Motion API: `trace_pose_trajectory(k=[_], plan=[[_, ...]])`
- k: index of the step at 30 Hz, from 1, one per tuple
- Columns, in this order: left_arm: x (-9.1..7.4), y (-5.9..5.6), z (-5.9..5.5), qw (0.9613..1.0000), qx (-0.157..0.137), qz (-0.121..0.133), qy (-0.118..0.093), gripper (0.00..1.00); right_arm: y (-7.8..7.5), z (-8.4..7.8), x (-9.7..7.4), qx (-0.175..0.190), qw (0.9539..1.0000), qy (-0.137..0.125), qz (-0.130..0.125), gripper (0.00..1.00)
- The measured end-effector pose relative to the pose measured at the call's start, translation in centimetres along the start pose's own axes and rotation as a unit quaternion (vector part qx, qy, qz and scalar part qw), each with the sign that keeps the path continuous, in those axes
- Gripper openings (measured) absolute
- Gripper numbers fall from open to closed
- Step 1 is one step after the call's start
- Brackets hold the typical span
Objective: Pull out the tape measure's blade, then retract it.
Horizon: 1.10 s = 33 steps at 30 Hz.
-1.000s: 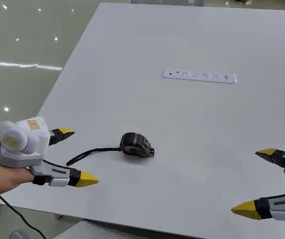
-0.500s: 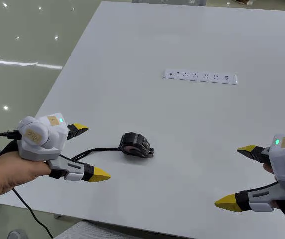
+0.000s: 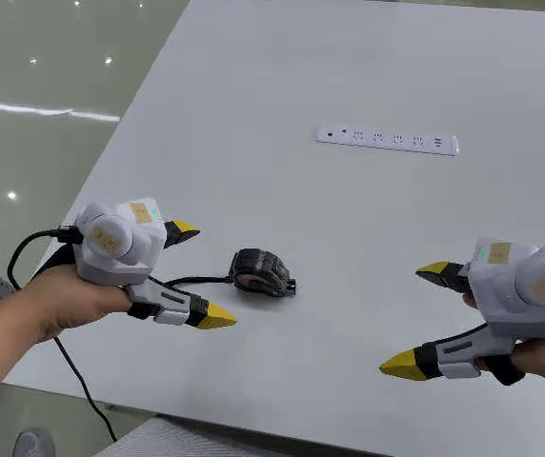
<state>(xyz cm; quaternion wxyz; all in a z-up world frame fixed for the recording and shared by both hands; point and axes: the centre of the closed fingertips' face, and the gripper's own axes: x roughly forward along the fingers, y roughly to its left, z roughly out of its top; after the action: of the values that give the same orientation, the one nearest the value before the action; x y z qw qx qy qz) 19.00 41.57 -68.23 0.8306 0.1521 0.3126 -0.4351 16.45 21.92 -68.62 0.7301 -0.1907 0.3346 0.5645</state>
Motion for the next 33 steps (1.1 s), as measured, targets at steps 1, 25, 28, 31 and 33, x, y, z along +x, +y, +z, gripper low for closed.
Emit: trace_pose_trajectory(k=[1, 25, 28, 31, 33], plan=[[0.1, 0.0, 0.0, 1.0000, 0.002, -0.001, 0.001, 0.83, 0.0, 0.0, 0.2, -0.002, 1.0000, 0.001, 0.002, 0.84], [5.8, 0.7, -0.2, 0.9985, 0.027, -0.038, 0.027, 0.75, -0.8, 1.2, 7.4, -0.065, 0.9970, 0.018, 0.038, 0.70], [6.3, 0.9, -0.1, 0.9984, 0.030, -0.039, 0.027, 0.74, -1.1, 1.4, 8.0, -0.072, 0.9964, 0.017, 0.040, 0.67], [6.7, 1.0, 0.0, 0.9981, 0.035, -0.041, 0.030, 0.73, -1.3, 1.5, 8.7, -0.080, 0.9958, 0.018, 0.042, 0.65], [7.0, 1.0, 0.0, 0.9979, 0.037, -0.043, 0.031, 0.73, -1.5, 1.5, 9.2, -0.083, 0.9954, 0.021, 0.045, 0.65]])
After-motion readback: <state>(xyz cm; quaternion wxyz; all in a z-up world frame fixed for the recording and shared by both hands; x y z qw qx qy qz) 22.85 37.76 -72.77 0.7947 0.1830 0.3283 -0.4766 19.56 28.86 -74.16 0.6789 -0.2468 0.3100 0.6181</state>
